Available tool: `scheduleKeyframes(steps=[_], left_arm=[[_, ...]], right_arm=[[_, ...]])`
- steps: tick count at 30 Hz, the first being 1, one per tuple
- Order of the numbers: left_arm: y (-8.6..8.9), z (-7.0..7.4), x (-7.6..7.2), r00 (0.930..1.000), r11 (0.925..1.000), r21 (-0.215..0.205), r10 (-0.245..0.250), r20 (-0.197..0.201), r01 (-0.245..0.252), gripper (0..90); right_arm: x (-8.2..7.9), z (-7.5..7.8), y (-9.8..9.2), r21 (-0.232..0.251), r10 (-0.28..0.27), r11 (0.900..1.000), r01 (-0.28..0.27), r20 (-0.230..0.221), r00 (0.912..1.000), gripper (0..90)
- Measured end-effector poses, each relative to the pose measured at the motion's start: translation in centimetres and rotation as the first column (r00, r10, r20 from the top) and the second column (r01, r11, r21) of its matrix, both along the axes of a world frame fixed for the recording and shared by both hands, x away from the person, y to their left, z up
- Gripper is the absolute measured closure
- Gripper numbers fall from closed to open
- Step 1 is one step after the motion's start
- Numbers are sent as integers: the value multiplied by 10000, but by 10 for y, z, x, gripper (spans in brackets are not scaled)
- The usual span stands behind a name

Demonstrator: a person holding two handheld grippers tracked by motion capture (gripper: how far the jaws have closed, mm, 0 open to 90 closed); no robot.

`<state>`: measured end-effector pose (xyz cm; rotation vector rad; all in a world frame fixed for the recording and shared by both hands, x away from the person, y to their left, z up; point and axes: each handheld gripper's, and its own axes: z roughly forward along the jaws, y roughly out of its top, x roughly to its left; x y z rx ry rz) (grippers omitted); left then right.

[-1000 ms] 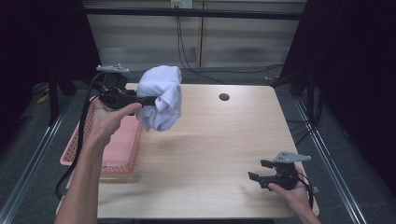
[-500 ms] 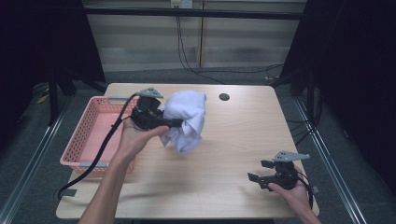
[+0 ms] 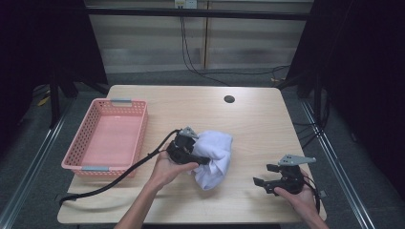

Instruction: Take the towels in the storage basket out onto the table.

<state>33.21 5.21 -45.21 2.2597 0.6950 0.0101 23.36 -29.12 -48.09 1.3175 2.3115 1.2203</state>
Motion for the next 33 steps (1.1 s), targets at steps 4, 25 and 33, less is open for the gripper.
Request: scheduleKeyframes(steps=[4,25,33], left_arm=[[-6,-21,-4,9990,9988,213,-431,-76,432,343],[66,10,-42,9998,9957,-925,27,216,-7,267],[89,-12,-53,9967,9843,-1592,703,-413,-760,605]], right_arm=[[1,-1,2,-95,27,10000,-27,-28,10000,161],[20,52,60,318,1413,9888,-1459,1166,9831,241],[54,62,136,264,3234,9444,-3277,1041,9405,416]])
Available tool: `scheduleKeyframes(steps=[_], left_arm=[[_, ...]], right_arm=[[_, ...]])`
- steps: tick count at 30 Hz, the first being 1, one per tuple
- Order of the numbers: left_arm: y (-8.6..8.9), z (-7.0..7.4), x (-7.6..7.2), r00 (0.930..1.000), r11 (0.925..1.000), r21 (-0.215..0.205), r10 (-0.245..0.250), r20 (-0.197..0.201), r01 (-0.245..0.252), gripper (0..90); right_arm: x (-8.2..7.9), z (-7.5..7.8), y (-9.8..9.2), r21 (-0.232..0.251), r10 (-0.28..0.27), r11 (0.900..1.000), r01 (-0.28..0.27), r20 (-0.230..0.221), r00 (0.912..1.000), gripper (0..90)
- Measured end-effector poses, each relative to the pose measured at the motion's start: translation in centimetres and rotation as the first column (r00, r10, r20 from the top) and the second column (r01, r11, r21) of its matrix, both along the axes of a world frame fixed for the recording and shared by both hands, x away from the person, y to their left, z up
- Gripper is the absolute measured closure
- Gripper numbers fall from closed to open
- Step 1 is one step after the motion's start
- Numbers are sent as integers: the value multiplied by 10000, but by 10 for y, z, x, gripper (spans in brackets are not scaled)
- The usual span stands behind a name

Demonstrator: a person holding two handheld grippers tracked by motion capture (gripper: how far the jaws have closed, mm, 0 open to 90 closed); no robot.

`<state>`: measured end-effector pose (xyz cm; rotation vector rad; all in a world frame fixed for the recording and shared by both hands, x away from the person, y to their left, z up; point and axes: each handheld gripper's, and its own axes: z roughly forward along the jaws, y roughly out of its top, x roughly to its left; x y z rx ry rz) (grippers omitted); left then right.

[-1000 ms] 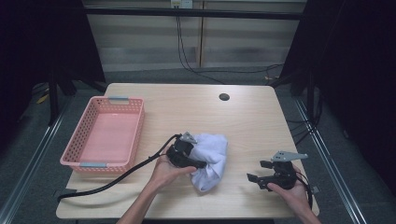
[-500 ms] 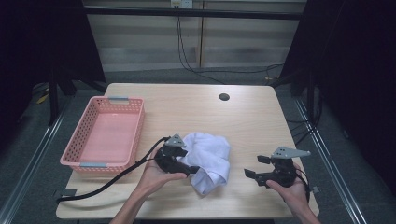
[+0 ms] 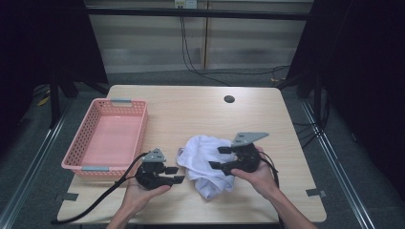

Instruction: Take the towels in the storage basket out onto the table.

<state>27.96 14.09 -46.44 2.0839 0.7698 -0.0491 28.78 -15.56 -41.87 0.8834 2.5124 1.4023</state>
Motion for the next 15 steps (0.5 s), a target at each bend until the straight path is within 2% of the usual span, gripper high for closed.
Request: scheduleKeyframes(steps=[1,2,3,4,5,6,7,8,10,11,12,13,14,15], left_arm=[[-1,-4,2,9998,9999,-45,-158,-123,157,627],[-2,-8,4,9992,9994,-191,-297,-272,292,680],[-4,-13,7,9985,9990,-329,-304,-453,289,711],[-6,-17,10,9986,9996,-204,-216,-493,206,714],[-8,-18,11,9988,9997,-177,-173,-453,165,698],[-11,-18,11,9986,9989,-396,-281,-446,263,676],[-15,-16,10,9993,9992,-267,-309,-221,303,652],[-18,-15,8,9997,9997,29,-231,3,231,608],[-23,-17,10,9997,9997,139,-177,-160,179,506],[-26,-20,11,9999,9994,346,-40,-135,45,486],[-29,-22,13,9998,9991,424,-43,-189,51,467],[-32,-23,14,9999,9988,491,-56,-150,63,459],[-35,-23,16,9999,9982,593,91,133,-98,456],[-38,-22,19,9998,9994,349,73,207,-80,446]], right_arm=[[3,0,7,-84,155,9998,-155,27,9999,466],[5,1,16,-200,324,9993,-320,201,9993,563],[7,1,24,-159,510,9986,-505,304,9982,608],[9,-1,31,-129,678,9976,-675,180,9975,621],[12,-5,38,-334,786,9963,-787,-28,9969,622],[13,-10,43,-720,775,9944,-773,1,9970,618],[14,-16,45,-905,768,9929,-766,-17,9970,609],[15,-21,45,-884,806,9927,-816,-144,9966,591],[16,-27,38,-870,591,9943,-617,-314,9978,546],[16,-30,34,-968,488,9940,-517,-321,9983,546],[15,-32,29,-1446,388,9887,-390,-41,9992,547],[13,-36,23,-1719,160,9850,-137,120,9998,545],[13,-40,15,-1483,-5,9889,11,38,10000,541],[13,-43,7,-1300,-115,9915,103,-81,9999,542]])
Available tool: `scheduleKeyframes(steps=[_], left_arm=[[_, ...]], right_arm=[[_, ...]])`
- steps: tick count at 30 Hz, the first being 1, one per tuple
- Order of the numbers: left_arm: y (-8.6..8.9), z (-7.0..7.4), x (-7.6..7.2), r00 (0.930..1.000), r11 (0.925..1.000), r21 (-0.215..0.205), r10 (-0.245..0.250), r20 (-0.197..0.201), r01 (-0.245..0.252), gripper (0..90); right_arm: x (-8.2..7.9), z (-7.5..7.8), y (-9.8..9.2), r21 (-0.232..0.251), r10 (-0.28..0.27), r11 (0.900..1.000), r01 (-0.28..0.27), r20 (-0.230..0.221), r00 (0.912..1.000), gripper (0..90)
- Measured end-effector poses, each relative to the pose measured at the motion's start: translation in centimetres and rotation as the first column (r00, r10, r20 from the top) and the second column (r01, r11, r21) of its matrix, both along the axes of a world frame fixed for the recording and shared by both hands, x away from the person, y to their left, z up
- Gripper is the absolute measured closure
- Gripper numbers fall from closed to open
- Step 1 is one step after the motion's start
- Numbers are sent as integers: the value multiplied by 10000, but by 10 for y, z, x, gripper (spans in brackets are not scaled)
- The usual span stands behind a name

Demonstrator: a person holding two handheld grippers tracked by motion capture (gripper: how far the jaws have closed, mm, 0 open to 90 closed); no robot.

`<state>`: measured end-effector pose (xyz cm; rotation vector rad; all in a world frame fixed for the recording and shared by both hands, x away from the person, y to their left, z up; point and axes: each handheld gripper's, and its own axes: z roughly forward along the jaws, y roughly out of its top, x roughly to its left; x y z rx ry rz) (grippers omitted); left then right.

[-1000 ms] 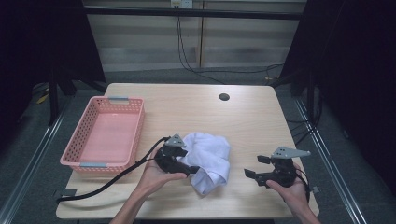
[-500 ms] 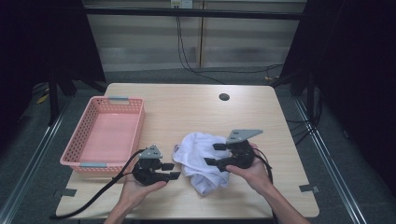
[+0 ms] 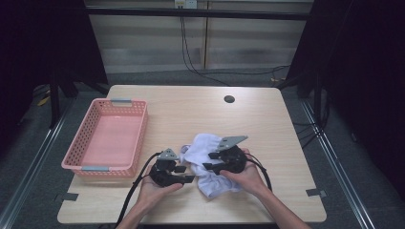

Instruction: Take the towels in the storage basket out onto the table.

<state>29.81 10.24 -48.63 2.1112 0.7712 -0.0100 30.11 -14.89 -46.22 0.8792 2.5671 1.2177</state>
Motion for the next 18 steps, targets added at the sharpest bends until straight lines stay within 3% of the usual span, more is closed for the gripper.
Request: scheduleKeyframes(steps=[1,3,4,7,9,10,12,13,15,18], left_arm=[[-3,1,3,9999,9996,-223,-146,-82,144,444],[-13,2,6,9993,9994,-162,-293,211,297,441],[-18,2,8,9989,9986,-287,-447,162,452,448],[-37,-3,14,9975,9976,-136,-685,-192,682,466],[-46,-5,15,9970,9970,127,-768,-64,768,461],[-48,-5,14,9960,9959,-133,-896,46,896,535],[-47,-1,10,9924,9945,18,-1049,650,1050,746],[-46,2,8,9898,9919,-113,-1257,669,1268,807],[-43,6,7,9898,9902,-464,-1284,622,1314,825],[-40,13,6,9896,9885,-740,-1273,669,1321,830]], right_arm=[[0,-3,-6,-18,-80,10000,80,26,10000,543],[-4,-7,-13,21,-222,9998,222,52,9997,550],[-5,-9,-14,-84,-194,9998,195,117,9997,568],[-7,-9,-14,-400,-258,9988,271,324,9991,753],[-6,-6,-17,-194,-382,9991,387,247,9990,811],[-6,-4,-20,-115,-472,9988,475,254,9986,820],[-6,3,-29,217,-654,9977,647,294,9974,834],[-6,6,-35,355,-632,9974,620,327,9975,846],[-8,13,-42,848,-548,9950,521,302,9980,848],[-9,18,-44,910,-606,9942,565,432,9972,845]])
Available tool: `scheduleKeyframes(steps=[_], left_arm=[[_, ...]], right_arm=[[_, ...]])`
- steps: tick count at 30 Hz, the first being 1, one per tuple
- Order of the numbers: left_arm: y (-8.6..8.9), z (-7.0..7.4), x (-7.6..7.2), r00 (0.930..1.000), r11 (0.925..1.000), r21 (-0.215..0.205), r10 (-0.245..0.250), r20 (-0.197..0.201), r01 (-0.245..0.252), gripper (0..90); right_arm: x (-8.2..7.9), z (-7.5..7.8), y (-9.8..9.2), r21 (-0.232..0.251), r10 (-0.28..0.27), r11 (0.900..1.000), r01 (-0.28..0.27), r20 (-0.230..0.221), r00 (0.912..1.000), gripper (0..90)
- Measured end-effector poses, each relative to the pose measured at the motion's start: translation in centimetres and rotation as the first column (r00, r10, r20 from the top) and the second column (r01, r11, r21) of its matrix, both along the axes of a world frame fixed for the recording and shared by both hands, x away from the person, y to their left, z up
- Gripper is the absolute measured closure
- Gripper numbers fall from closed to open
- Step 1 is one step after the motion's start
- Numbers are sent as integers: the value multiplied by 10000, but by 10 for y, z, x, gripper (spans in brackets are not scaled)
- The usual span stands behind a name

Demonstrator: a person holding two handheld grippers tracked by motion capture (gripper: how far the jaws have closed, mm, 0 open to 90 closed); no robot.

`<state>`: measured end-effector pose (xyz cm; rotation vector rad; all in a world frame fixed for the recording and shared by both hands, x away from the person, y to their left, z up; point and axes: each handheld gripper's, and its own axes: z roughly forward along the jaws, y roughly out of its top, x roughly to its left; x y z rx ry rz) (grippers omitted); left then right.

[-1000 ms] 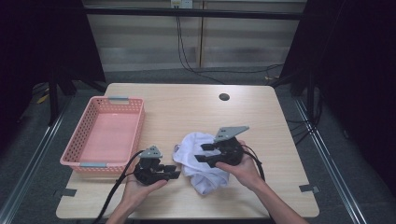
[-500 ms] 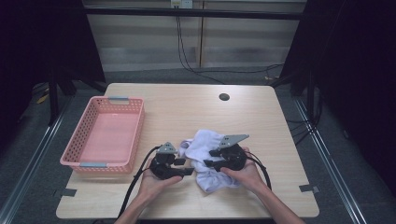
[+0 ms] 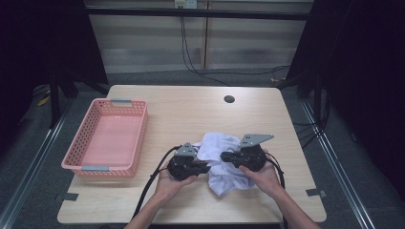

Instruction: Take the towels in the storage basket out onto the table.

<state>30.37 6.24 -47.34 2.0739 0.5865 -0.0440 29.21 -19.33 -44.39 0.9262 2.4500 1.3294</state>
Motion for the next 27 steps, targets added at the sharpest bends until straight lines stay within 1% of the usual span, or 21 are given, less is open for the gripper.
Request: scheduleKeyframes(steps=[1,2,3,4,5,6,7,8,9,10,12,14,15,17,18,20,22,24,26,27], left_arm=[[2,2,-1,10000,10000,17,-13,19,13,829],[4,4,-1,10000,9999,101,20,43,-20,830],[7,5,-3,9999,9999,166,-15,135,13,830],[10,6,-4,9999,9998,178,-33,140,31,830],[13,7,-4,9999,9998,180,-1,151,-1,832],[17,8,-4,9999,9999,170,19,128,-21,833],[22,10,-4,9999,9998,159,77,94,-78,834],[27,13,-4,9997,9999,92,141,177,-143,834],[31,16,-3,9997,9997,-89,224,131,-223,834],[36,21,-2,9992,9992,-216,342,189,-338,834],[43,32,1,9981,9967,-628,531,296,-512,834],[48,45,3,9962,9939,-912,671,547,-619,834],[50,51,4,9953,9935,-945,701,666,-636,834],[54,65,7,9918,9924,-989,834,966,-738,834],[57,71,9,9910,9905,-1151,875,1015,-757,834],[64,84,11,9868,9867,-1356,1066,1222,-898,834],[74,94,13,9841,9793,-1763,1227,1282,-991,834],[81,101,12,9771,9768,-1780,1472,1539,-1191,834],[89,107,12,9731,9739,-1873,1602,1657,-1284,835],[92,111,13,9692,9708,-1934,1758,1723,-1417,836]], right_arm=[[-1,2,0,100,-6,10000,7,-22,10000,845],[-1,5,-1,83,-64,9999,64,36,10000,863],[-1,8,-2,-41,-293,9996,294,239,9993,865],[0,11,-6,29,-501,9987,500,341,9982,868],[2,14,-13,216,-594,9980,587,305,9978,878],[3,16,-19,123,-927,9957,923,401,9949,881],[5,18,-27,184,-1217,9925,1210,413,9917,882],[7,19,-35,446,-1335,9902,1322,286,9906,883],[8,21,-42,696,-1490,9867,1469,269,9885,883],[9,23,-48,781,-1628,9840,1600,308,9862,883],[12,28,-58,982,-1869,9783,1823,401,9816,883],[16,35,-67,1212,-2098,9717,2028,472,9766,883],[19,39,-71,1296,-2280,9669,2198,524,9722,883],[24,50,-79,1592,-2490,9585,2366,632,9664,883],[26,56,-83,1691,-2667,9529,2516,729,9610,883],[29,69,-91,1818,-2878,9462,2678,937,9531,883],[32,79,-99,1962,-3126,9373,2880,1083,9437,883],[35,87,-105,2121,-3227,9315,2957,1060,9406,883],[39,92,-109,2014,-3331,9299,3076,1071,9368,884],[41,94,-110,2035,-3413,9270,3150,1093,9336,883]])
